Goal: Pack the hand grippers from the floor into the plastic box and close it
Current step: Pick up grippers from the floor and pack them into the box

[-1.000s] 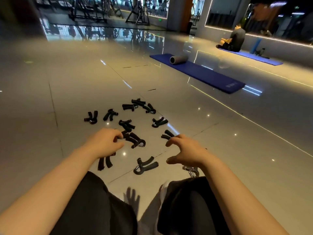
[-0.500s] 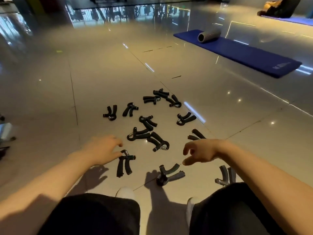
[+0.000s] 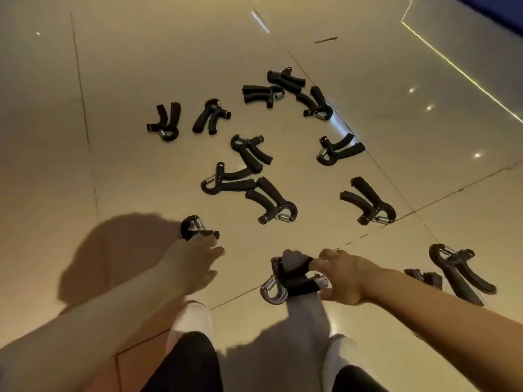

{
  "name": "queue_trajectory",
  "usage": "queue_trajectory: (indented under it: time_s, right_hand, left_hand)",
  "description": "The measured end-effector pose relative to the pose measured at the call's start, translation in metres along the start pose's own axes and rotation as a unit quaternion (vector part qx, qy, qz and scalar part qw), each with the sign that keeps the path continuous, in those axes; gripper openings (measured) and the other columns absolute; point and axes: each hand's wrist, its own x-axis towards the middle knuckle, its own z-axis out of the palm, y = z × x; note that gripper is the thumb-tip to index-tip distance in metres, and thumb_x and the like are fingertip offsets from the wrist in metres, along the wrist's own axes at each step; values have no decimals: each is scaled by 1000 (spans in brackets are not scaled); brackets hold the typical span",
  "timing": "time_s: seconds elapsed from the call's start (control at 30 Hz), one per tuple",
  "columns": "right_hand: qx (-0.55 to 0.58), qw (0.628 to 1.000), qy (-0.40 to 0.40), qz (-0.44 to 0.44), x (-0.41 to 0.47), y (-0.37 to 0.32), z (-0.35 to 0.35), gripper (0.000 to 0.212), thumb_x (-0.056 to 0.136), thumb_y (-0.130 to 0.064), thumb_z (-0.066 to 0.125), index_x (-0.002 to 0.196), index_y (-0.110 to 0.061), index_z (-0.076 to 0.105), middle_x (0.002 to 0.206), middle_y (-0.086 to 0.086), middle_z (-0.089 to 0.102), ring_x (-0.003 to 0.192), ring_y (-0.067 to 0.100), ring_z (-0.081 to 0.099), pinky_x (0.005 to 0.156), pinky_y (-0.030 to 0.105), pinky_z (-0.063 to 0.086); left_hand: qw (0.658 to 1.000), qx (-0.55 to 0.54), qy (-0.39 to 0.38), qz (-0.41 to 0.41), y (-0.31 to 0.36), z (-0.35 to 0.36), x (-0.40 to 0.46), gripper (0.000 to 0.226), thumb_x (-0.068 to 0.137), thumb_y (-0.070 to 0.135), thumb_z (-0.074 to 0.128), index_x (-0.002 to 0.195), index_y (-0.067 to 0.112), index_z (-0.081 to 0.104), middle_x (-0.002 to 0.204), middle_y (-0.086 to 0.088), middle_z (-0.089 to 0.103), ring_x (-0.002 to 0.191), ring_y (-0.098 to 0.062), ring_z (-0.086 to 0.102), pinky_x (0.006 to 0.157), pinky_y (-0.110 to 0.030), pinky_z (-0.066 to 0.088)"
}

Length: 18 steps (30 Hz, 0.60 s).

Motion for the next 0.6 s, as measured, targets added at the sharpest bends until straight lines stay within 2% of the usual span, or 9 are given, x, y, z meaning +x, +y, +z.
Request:
queue_trajectory:
  time_s: [0.07,0.13,0.17,0.3,0.37,0.43,0.5,0.57,0.6]
  right_hand:
    - [-17,1000,11,-17,22,6,22,65,89,-45,53,144,-30,22,142,7,29,123,28,37,97,39,42]
    - [-29,998,40,-36,42,15,38,73,87,-50,53,146,-31,14,147,6,21,128,28,31,101,40,38]
    - [-38,997,53,-45,52,19,45,79,85,-53,55,146,-31,11,149,4,18,131,28,28,103,39,35]
    - [-35,996,61,-61,85,34,63,102,74,-59,66,147,-34,0,154,-2,5,140,25,13,110,41,26]
    - [-37,996,55,-66,90,36,63,101,74,-56,67,147,-33,2,155,-2,1,141,25,10,112,41,25]
    - [-35,996,53,-64,90,35,66,96,77,-52,66,147,-31,4,155,-1,1,141,26,9,112,41,23]
    - [-30,996,52,-66,88,35,68,96,79,-49,65,148,-30,1,157,3,-4,142,27,6,114,41,21]
    - [-41,996,45,-66,86,39,72,99,82,-45,65,149,-29,-6,157,6,-14,144,28,-2,116,41,16]
    - [-44,996,37,-63,84,40,75,100,83,-44,65,149,-30,-9,157,7,-18,145,28,-5,116,41,14]
  left_hand:
    - [999,-13,11,-27,-2,26,18,45,92,41,46,134,26,39,137,1,39,126,-21,39,87,-36,48]
    - [996,-55,54,-45,-8,48,32,44,83,37,55,124,22,50,127,-6,52,115,-28,50,75,-43,54]
    - [994,-65,63,-57,-13,61,37,44,79,39,52,120,22,51,122,-9,55,112,-31,52,72,-45,55]
    - [993,-80,51,-75,-29,112,37,57,77,56,40,125,26,48,135,-11,40,120,-47,42,71,-56,53]
    - [995,-61,60,-54,-37,124,29,59,77,60,40,123,25,50,139,-10,36,119,-51,42,66,-57,53]
    - [994,-69,60,-51,-41,125,27,60,74,62,41,121,25,53,140,-9,37,121,-47,36,62,-58,54]
    - [989,-112,68,-64,-36,120,30,68,70,65,39,125,27,52,144,-6,32,127,-45,27,73,-60,53]
    - [977,-183,27,-110,-27,113,32,85,62,74,29,136,33,41,155,1,9,140,-38,1,100,-56,38]
    - [968,-214,9,-131,-23,113,31,92,57,77,24,139,36,35,156,5,-3,141,-32,-13,107,-51,29]
